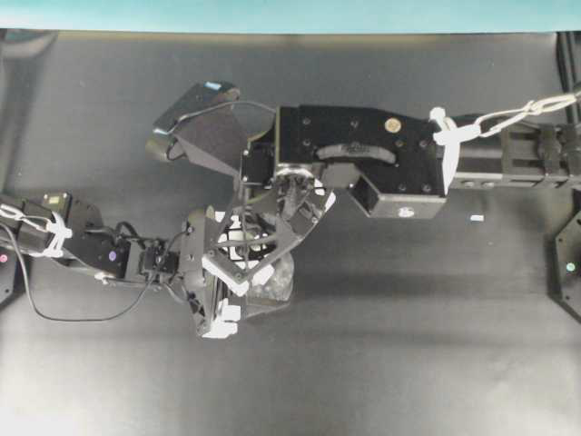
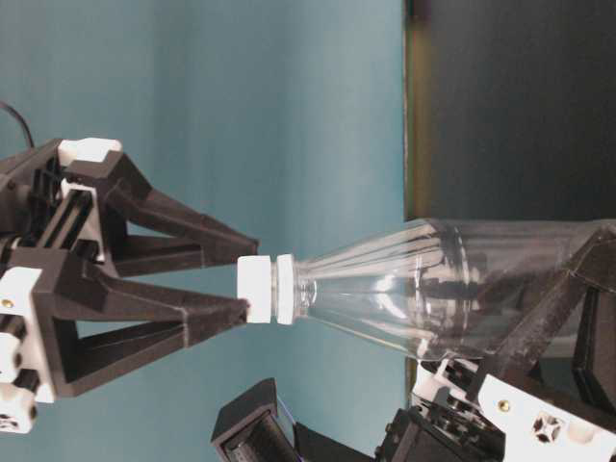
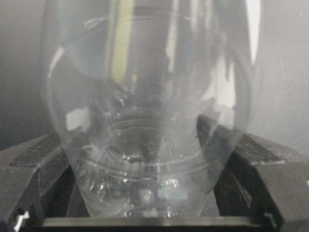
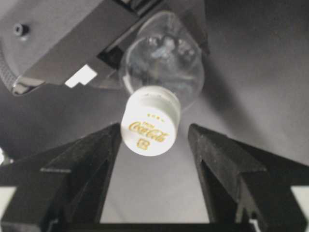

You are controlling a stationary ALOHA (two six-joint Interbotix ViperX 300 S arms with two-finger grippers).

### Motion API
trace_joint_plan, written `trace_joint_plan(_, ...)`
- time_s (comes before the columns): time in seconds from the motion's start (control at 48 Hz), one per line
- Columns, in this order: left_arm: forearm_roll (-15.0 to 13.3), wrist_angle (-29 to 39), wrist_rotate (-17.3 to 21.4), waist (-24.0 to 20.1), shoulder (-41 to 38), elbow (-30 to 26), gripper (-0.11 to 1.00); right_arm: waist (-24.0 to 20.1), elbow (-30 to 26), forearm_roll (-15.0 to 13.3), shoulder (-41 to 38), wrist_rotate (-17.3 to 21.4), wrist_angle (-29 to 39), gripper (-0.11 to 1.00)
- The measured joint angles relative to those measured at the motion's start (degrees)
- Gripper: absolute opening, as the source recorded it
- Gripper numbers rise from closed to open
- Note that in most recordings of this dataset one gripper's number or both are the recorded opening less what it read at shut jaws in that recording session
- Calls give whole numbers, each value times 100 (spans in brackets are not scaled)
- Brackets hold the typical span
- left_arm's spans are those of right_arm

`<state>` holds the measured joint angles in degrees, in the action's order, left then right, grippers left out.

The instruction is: Open the bottle cap by holding the bottle with the left arm and twisting the cap with the right arm.

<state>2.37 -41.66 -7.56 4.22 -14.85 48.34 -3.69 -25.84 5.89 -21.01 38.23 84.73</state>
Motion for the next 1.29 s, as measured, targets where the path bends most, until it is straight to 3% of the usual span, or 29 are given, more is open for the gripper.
trace_joint_plan(0.313,0,0,9,0,-9,0,82,-18,70,0,-18,0,-62,55)
trace_joint_plan(0.5,0,0,9,0,0,-9,82,-18,79,0,-35,-18,-62,43)
trace_joint_plan(0.542,-9,0,9,0,0,-9,82,-26,79,-9,-26,-88,-62,38)
trace_joint_plan(0.73,0,0,9,0,-9,-9,82,-26,35,-9,-53,-826,62,38)
trace_joint_plan(0.855,0,9,0,0,0,-9,82,-26,-44,-18,-88,-1661,193,38)
trace_joint_plan(1.209,0,9,9,9,0,-9,82,-44,-229,-26,-185,-5229,193,38)
trace_joint_plan(1.292,0,9,9,9,0,-9,82,-62,-211,-35,-185,-5906,176,38)
